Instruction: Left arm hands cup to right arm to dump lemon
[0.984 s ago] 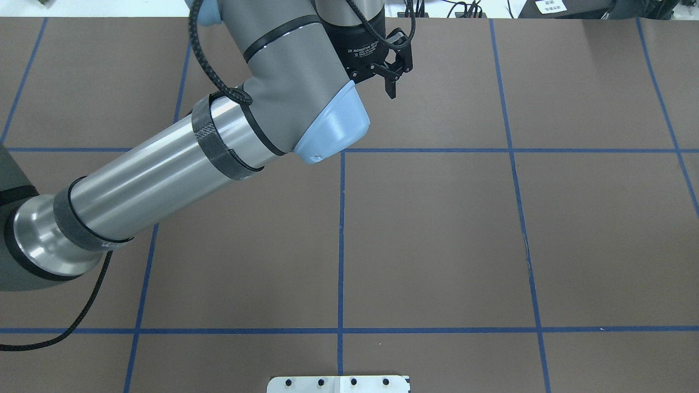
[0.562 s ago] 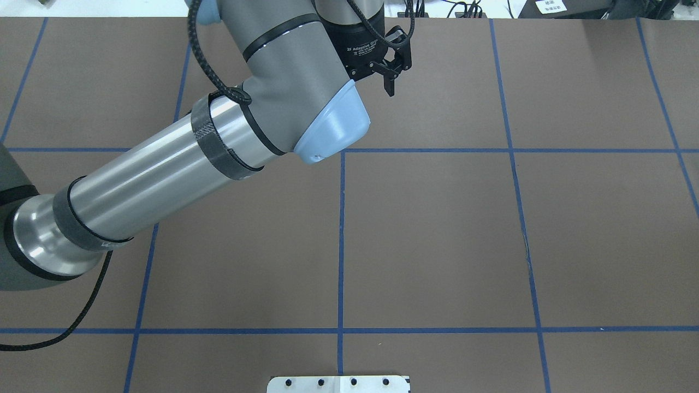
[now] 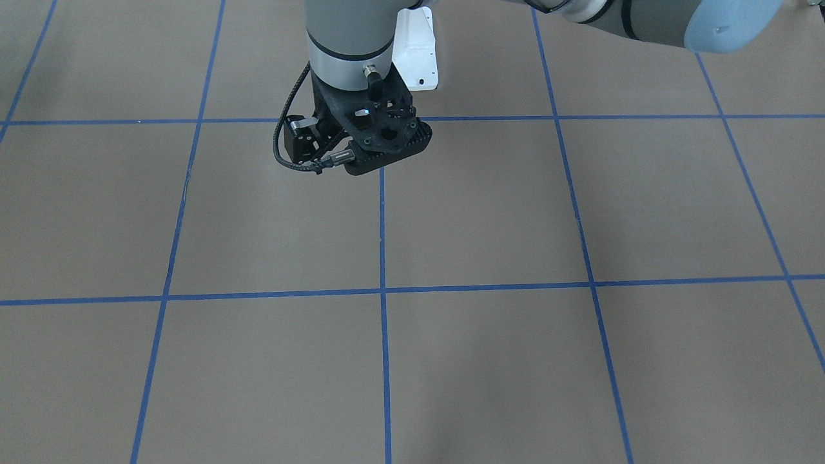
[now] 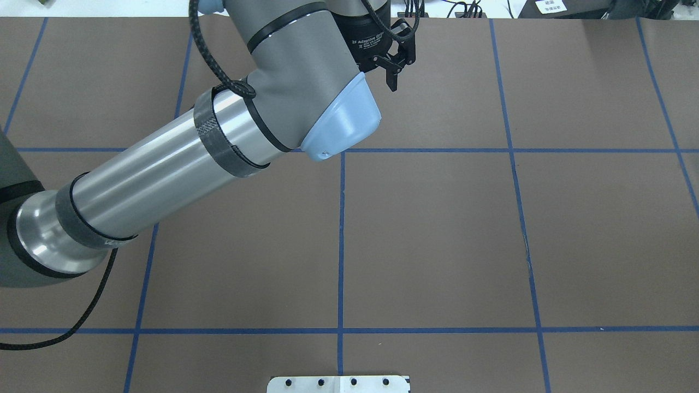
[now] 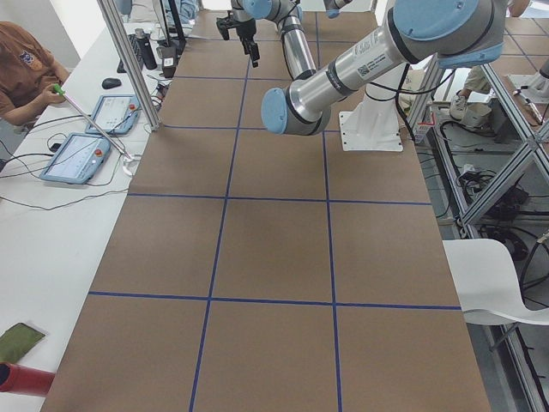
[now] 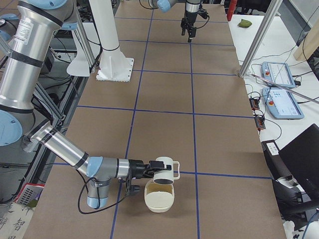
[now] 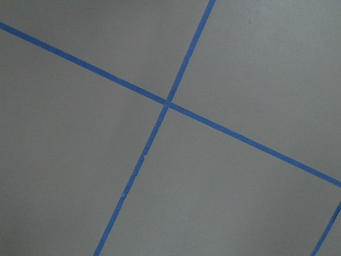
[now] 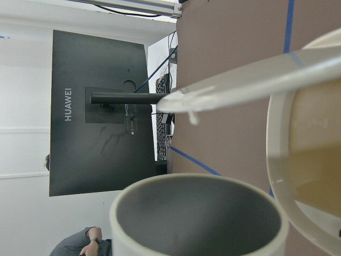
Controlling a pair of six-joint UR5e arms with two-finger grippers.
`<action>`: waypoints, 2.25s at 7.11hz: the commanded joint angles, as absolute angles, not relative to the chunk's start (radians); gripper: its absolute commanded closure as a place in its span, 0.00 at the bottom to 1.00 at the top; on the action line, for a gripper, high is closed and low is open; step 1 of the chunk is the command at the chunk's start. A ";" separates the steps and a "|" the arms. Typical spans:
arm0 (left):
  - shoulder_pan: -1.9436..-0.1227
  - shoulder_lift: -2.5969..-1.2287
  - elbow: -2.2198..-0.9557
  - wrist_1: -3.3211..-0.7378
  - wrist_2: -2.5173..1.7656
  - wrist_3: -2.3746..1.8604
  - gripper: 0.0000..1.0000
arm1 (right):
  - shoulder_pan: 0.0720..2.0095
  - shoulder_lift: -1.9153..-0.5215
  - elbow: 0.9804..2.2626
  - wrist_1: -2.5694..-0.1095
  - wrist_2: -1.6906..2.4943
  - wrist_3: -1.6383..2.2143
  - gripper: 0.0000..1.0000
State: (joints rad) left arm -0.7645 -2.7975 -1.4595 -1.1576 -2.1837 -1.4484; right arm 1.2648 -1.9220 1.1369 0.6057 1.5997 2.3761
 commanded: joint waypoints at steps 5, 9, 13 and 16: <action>-0.765 -2.803 -1.460 -1.154 -2.180 -1.442 0.00 | 1.278 -1.913 1.138 0.621 1.603 2.673 0.59; -0.765 -2.818 -1.459 -1.150 -2.160 -1.440 0.00 | 1.290 -1.908 1.094 0.664 1.624 2.893 0.57; -0.764 -2.818 -1.460 -1.149 -2.152 -1.440 0.00 | 1.345 -1.907 1.086 0.664 1.677 3.079 0.58; -0.764 -2.824 -1.460 -1.143 -2.148 -1.440 0.00 | 1.347 -1.904 1.068 0.664 1.684 3.150 0.58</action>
